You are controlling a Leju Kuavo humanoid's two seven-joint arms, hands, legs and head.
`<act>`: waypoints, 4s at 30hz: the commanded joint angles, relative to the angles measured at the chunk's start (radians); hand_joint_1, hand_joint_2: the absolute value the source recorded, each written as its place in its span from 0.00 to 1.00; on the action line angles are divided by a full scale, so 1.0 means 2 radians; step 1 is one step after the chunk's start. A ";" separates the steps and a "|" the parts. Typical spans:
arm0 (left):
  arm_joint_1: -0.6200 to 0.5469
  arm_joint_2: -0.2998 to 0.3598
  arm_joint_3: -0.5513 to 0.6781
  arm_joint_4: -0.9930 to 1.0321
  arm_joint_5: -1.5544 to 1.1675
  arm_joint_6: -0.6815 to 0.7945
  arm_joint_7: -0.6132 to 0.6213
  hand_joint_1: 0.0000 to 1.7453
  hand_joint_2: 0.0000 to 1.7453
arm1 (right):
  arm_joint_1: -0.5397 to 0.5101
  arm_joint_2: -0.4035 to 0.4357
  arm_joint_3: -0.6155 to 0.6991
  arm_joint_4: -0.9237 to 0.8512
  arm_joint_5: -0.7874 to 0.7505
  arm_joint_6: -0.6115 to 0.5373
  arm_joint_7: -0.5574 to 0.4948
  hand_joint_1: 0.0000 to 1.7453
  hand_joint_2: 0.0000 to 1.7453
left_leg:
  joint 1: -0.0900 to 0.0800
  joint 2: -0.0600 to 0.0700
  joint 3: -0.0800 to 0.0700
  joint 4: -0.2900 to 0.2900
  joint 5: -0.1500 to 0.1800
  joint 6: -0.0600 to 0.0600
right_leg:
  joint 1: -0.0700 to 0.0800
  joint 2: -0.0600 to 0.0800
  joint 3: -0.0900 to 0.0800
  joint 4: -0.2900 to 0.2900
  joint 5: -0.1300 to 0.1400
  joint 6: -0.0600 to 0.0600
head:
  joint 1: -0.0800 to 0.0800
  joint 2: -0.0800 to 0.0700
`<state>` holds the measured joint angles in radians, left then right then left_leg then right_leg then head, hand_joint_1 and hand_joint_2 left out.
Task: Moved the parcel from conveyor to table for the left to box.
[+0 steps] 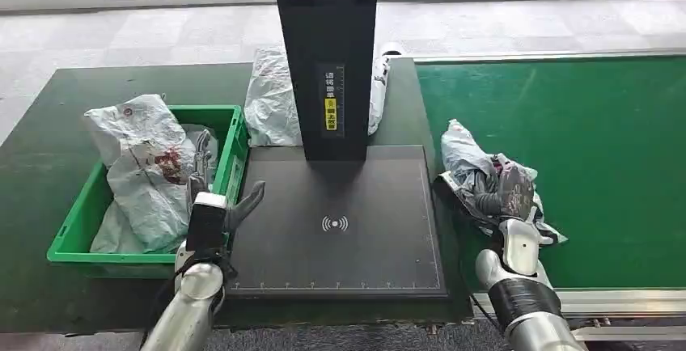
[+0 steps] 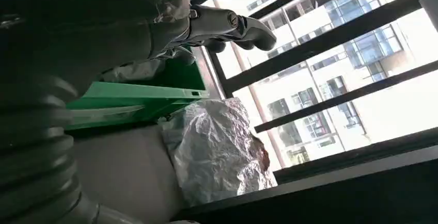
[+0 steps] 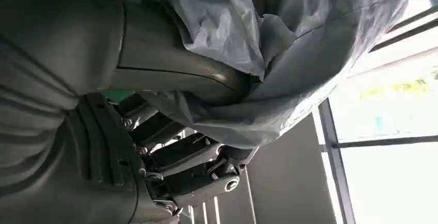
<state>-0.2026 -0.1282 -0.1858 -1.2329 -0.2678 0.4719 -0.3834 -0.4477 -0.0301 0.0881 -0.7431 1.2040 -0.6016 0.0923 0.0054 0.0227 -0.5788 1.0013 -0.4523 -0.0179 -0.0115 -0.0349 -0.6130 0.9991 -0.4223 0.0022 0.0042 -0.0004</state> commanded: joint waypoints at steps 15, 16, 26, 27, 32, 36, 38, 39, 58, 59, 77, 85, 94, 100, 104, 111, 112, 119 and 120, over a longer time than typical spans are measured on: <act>-0.004 0.004 0.018 0.010 -0.002 -0.003 0.003 0.00 1.00 | -0.009 -0.002 0.063 -0.023 -0.008 -0.002 0.000 1.00 1.00 | 0.000 0.000 0.001 0.000 0.000 0.000 | -0.001 0.002 0.000 0.000 0.000 0.000 | 0.000 0.000; -0.004 0.004 0.018 0.010 -0.002 -0.003 0.003 0.00 1.00 | -0.009 -0.002 0.063 -0.023 -0.008 -0.002 0.000 1.00 1.00 | 0.000 0.000 0.001 0.000 0.000 0.000 | -0.001 0.003 0.001 -0.001 0.000 0.000 | 0.000 0.000; -0.004 0.004 0.018 0.010 -0.002 -0.003 0.003 0.00 1.00 | -0.009 -0.002 0.063 -0.023 -0.008 -0.002 0.000 1.00 1.00 | 0.000 0.000 0.001 0.000 0.000 0.000 | -0.001 0.002 0.000 0.000 0.000 0.000 | 0.000 0.000; -0.004 0.004 0.018 0.010 -0.002 -0.003 0.003 0.00 1.00 | -0.009 -0.002 0.063 -0.023 -0.008 -0.002 0.000 1.00 1.00 | 0.000 0.000 0.001 0.000 -0.001 0.000 | -0.001 0.003 0.001 -0.001 0.000 0.000 | 0.000 0.000; -0.056 -0.028 -0.059 0.029 -0.033 -0.034 0.010 0.00 1.00 | 0.083 0.057 0.389 -0.294 -0.240 0.347 -0.128 1.00 1.00 | 0.001 0.001 -0.001 0.001 -0.001 0.000 | 0.000 0.003 -0.001 0.001 0.000 0.000 | 0.000 0.000; -0.051 -0.018 -0.059 0.026 -0.026 -0.034 0.008 0.00 1.00 | 0.057 0.018 0.402 -0.287 -0.288 0.330 -0.137 1.00 1.00 | 0.001 0.005 0.001 -0.001 -0.001 -0.002 | 0.001 0.007 -0.002 0.000 0.001 -0.002 | 0.000 0.000; -0.049 -0.017 -0.058 0.025 -0.025 -0.034 0.007 0.00 1.00 | 0.056 0.014 0.398 -0.286 -0.295 0.332 -0.148 1.00 1.00 | 0.001 0.003 0.001 -0.001 -0.001 -0.002 | 0.001 0.005 -0.001 -0.001 0.000 -0.002 | 0.000 0.000; -0.049 -0.018 -0.056 0.026 -0.024 -0.035 0.005 0.00 1.00 | 0.057 0.015 0.396 -0.284 -0.300 0.337 -0.154 1.00 1.00 | 0.001 0.002 0.000 -0.001 -0.001 -0.001 | 0.001 0.004 -0.002 0.000 0.000 -0.002 | 0.000 0.000; -0.037 -0.015 -0.044 0.020 -0.027 -0.027 0.000 0.00 1.00 | 0.067 0.038 0.342 -0.273 -0.254 0.285 -0.093 0.00 1.00 | 0.001 0.003 0.000 -0.001 0.000 -0.001 | 0.001 0.004 -0.001 -0.001 0.001 -0.001 | 0.000 0.000; -0.032 -0.014 -0.042 0.016 -0.032 -0.022 0.002 0.00 1.00 | 0.073 0.040 0.319 -0.276 -0.258 0.262 -0.088 0.00 1.00 | 0.001 0.002 0.001 -0.001 0.000 -0.001 | 0.001 0.005 -0.001 -0.001 0.001 -0.001 | 0.000 0.000; -0.025 -0.013 -0.038 0.018 -0.066 -0.021 0.028 0.00 1.00 | 0.113 0.040 0.242 -0.332 -0.283 0.178 -0.131 0.00 1.00 | 0.001 0.002 0.000 -0.001 0.000 -0.001 | 0.001 0.004 -0.001 -0.001 0.001 -0.001 | 0.000 0.000; -0.036 0.020 -0.057 0.091 -0.225 -0.075 0.106 0.00 1.00 | 0.196 0.071 0.084 -0.440 -0.365 0.051 -0.204 0.00 1.00 | 0.000 0.000 0.000 -0.001 0.000 -0.001 | 0.001 0.002 -0.001 -0.001 0.001 -0.001 | 0.000 0.000; -0.076 0.108 -0.135 0.204 -0.381 -0.358 0.140 0.00 1.00 | 0.212 0.111 -0.017 -0.461 -0.384 0.113 -0.217 0.00 1.00 | 0.001 0.001 0.001 -0.001 0.000 -0.001 | 0.001 0.004 -0.001 -0.001 0.001 -0.002 | 0.000 0.000; -0.099 0.135 -0.176 0.296 -0.402 -0.414 0.111 0.04 1.00 | 0.221 0.110 -0.017 -0.440 -0.388 0.125 -0.229 0.00 1.00 | 0.000 0.003 0.004 -0.004 -0.001 -0.001 | 0.001 0.005 0.008 -0.002 -0.001 -0.001 | 0.000 0.000; -0.104 0.130 -0.179 0.301 -0.403 -0.412 0.109 0.04 1.00 | 0.221 0.110 -0.016 -0.441 -0.388 0.123 -0.229 0.00 1.00 | 0.000 0.004 0.014 -0.005 -0.009 -0.002 | 0.000 0.005 0.016 -0.002 -0.005 -0.003 | 0.000 0.000; -0.140 0.112 -0.167 0.272 -0.374 -0.380 0.087 1.00 1.00 | 0.256 0.102 -0.014 -0.470 -0.397 0.118 -0.228 0.00 1.00 | 0.001 0.000 0.017 -0.006 -0.009 -0.003 | -0.001 0.000 0.019 -0.001 -0.008 -0.004 | 0.000 0.000; -0.144 0.110 -0.162 0.261 -0.365 -0.375 0.087 1.00 1.00 | 0.256 0.102 -0.012 -0.473 -0.397 0.117 -0.228 0.00 1.00 | 0.002 0.001 0.014 -0.007 -0.007 -0.002 | -0.001 0.002 0.016 -0.002 -0.006 -0.005 | 0.000 0.000; -0.176 0.071 -0.090 0.186 -0.304 -0.259 0.090 1.00 1.00 | 0.266 0.127 -0.028 -0.513 -0.384 0.120 -0.210 0.00 1.00 | 0.002 0.001 0.017 -0.006 -0.006 -0.005 | 0.000 0.003 0.018 -0.002 -0.007 -0.006 | 0.000 0.000; -0.181 0.063 -0.076 0.168 -0.294 -0.243 0.099 1.00 1.00 | 0.268 0.132 -0.031 -0.520 -0.380 0.121 -0.206 0.00 1.00 | 0.003 0.000 0.016 -0.006 -0.006 -0.005 | 0.000 0.002 0.017 -0.001 -0.008 -0.006 | 0.000 0.000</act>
<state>-0.5248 0.0729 -0.4635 -0.7939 -0.9662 -0.2246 -0.2167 0.0613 0.1701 0.1247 -1.7075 0.4147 -0.3746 -0.3605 0.0091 0.0289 -0.5311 0.9884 -0.4660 -0.0302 -0.0111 -0.0293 -0.5703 0.9974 -0.4401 -0.0095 0.0042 0.0000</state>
